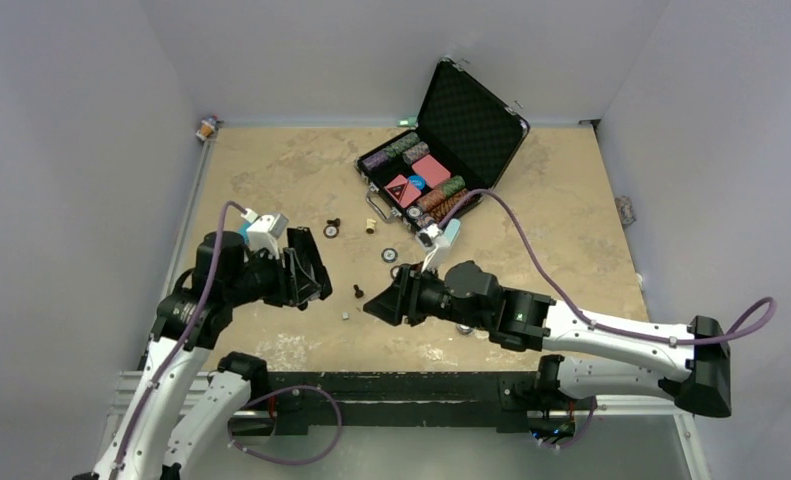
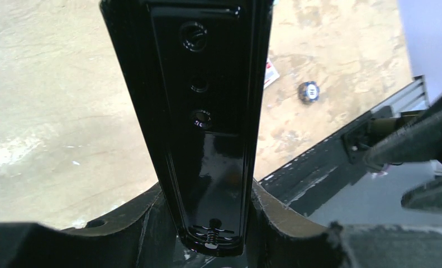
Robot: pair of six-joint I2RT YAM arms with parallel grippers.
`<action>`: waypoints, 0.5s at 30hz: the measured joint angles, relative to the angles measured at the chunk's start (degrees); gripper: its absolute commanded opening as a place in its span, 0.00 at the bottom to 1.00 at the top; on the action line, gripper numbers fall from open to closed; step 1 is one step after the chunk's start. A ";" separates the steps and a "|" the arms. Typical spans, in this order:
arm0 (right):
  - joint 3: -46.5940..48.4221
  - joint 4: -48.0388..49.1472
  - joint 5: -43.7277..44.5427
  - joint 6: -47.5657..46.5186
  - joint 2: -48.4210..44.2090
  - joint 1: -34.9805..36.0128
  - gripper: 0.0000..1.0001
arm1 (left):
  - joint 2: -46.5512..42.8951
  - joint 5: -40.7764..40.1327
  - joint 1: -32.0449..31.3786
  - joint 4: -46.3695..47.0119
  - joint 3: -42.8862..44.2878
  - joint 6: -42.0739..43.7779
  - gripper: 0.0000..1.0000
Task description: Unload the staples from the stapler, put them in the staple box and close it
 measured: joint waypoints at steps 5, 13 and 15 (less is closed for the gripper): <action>0.31 0.00 3.74 1.75 4.96 3.69 0.15 | 9.64 -5.92 -3.58 -0.13 2.01 1.90 0.00; 3.28 4.33 5.18 3.50 16.09 5.88 0.00 | 23.69 -11.87 -6.91 -2.36 3.08 2.36 0.00; 4.09 6.62 5.16 4.24 18.93 5.88 0.00 | 23.50 -12.35 -6.93 -2.62 3.08 2.36 0.00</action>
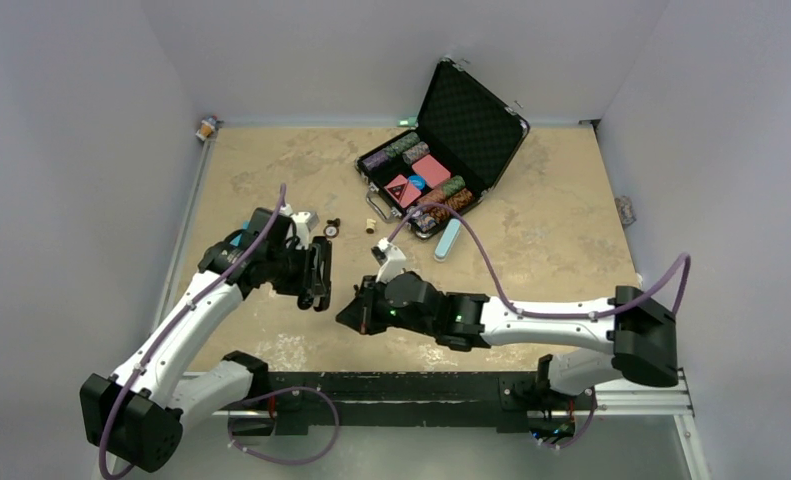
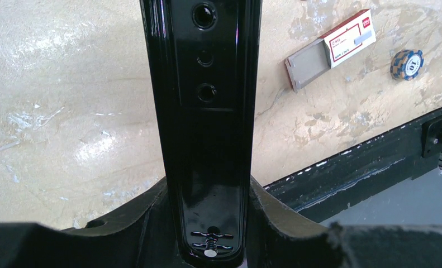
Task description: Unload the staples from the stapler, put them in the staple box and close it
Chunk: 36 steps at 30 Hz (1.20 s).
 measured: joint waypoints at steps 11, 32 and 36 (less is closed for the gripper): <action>5.70 6.91 -0.04 4.79 12.15 0.00 0.00 | -0.46 -0.33 -0.07 0.15 0.00 -0.02 0.00; 5.62 16.96 0.59 16.04 19.58 0.00 0.00 | -5.22 -3.21 -0.11 0.17 0.00 -0.68 0.00; 4.26 19.12 1.44 17.88 19.67 -0.02 0.00 | -5.33 -2.93 -0.11 0.17 0.00 -0.66 0.00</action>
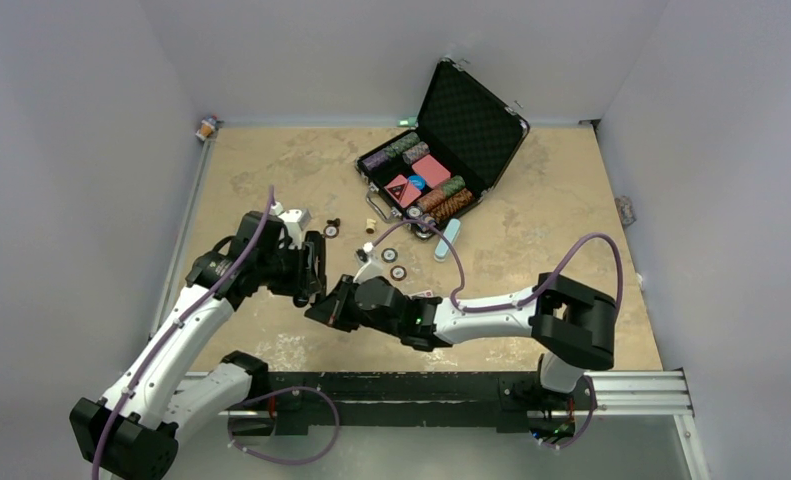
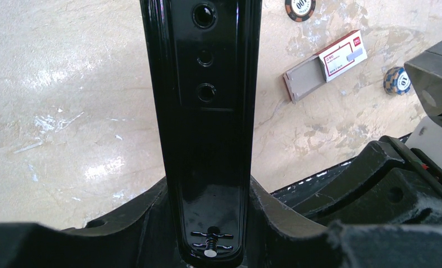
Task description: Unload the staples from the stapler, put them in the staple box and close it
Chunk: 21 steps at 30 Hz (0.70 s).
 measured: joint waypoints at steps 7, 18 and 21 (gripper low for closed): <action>-2.97 4.79 0.22 2.49 0.00 -0.74 0.00 | 0.00 0.87 0.00 0.02 0.00 0.02 0.00; -8.46 11.45 -0.13 6.12 0.00 -3.87 0.00 | 0.20 2.40 0.00 0.61 0.00 0.04 0.00; -8.44 12.15 -0.24 6.23 0.00 -3.96 0.00 | 0.39 2.84 0.00 0.90 0.00 0.07 0.00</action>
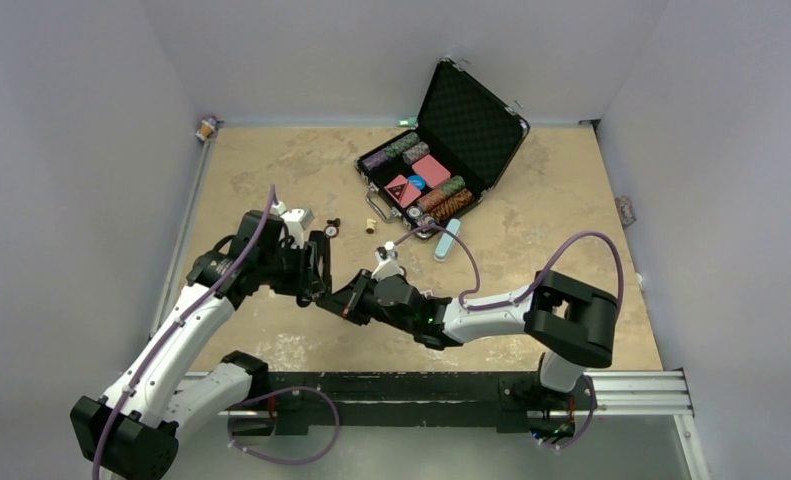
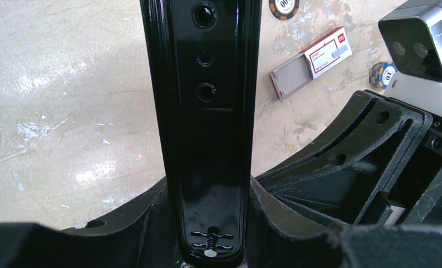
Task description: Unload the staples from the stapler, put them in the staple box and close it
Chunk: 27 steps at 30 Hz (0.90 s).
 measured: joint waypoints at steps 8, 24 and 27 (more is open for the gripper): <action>0.00 -0.07 -1.42 -0.07 0.20 -1.09 0.00 | 0.44 0.13 0.00 0.35 0.00 0.02 0.00; 0.66 -8.92 -2.89 -6.05 -3.58 -7.45 0.00 | -0.02 3.37 -0.02 0.85 -0.52 0.07 0.00; 1.20 -9.99 -3.32 -7.34 -3.69 -7.45 0.00 | -0.57 3.37 -0.02 0.79 -0.85 0.07 0.00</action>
